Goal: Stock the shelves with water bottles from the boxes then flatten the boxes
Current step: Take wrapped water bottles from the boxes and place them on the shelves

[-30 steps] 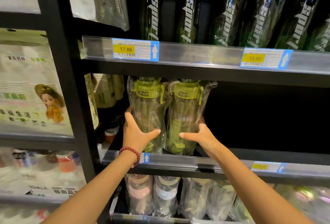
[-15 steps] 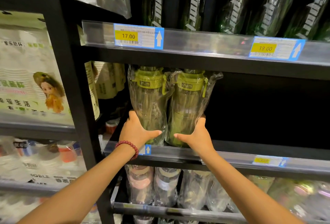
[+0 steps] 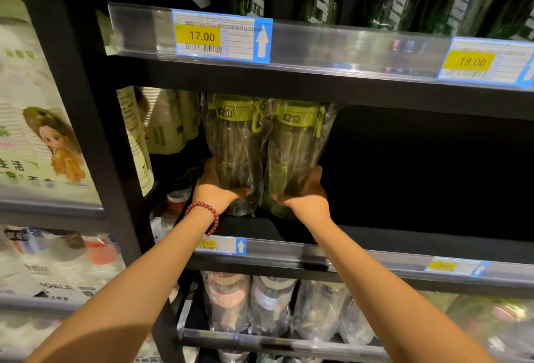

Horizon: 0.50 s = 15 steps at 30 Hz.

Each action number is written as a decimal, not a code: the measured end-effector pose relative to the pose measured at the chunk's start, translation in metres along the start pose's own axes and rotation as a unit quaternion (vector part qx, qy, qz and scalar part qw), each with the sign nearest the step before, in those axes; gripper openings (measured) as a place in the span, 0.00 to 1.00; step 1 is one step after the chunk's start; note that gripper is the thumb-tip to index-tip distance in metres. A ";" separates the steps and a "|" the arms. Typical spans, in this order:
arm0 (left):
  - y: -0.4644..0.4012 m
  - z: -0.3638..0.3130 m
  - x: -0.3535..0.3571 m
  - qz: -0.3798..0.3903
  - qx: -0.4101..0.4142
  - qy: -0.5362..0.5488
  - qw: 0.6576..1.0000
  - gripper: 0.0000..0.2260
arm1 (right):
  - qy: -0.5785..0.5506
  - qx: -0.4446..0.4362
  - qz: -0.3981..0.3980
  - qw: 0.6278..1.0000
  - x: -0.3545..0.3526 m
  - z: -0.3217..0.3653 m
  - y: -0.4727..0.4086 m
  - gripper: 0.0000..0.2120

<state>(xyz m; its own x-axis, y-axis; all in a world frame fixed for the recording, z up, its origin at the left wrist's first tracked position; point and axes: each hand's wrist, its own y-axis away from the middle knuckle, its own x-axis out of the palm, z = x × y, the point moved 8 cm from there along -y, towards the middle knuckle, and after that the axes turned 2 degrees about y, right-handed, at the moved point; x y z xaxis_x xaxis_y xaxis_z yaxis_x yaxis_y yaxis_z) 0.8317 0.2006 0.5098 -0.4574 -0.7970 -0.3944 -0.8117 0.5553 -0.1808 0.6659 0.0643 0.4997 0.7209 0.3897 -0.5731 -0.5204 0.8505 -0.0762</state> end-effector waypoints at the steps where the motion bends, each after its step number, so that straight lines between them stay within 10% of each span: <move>1: -0.004 0.001 0.001 0.001 0.005 -0.007 1.000 0.44 | -0.015 -0.023 -0.016 0.999 0.000 0.005 -0.004 0.38; 7: -0.031 0.034 0.006 0.020 -0.088 0.003 0.996 0.26 | -0.065 -0.031 -0.043 0.996 0.011 0.010 -0.030 0.40; 15: -0.045 0.015 0.007 -0.011 0.008 0.040 0.999 0.39 | -0.117 -0.055 -0.072 0.989 0.026 0.013 -0.043 0.38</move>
<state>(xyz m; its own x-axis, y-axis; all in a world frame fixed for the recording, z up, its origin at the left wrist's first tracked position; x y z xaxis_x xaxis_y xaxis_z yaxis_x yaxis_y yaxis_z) 0.8704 0.1735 0.5022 -0.4670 -0.8258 -0.3162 -0.8164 0.5401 -0.2046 0.7130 0.0422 0.4992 0.8707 0.3489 -0.3466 -0.4417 0.8647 -0.2391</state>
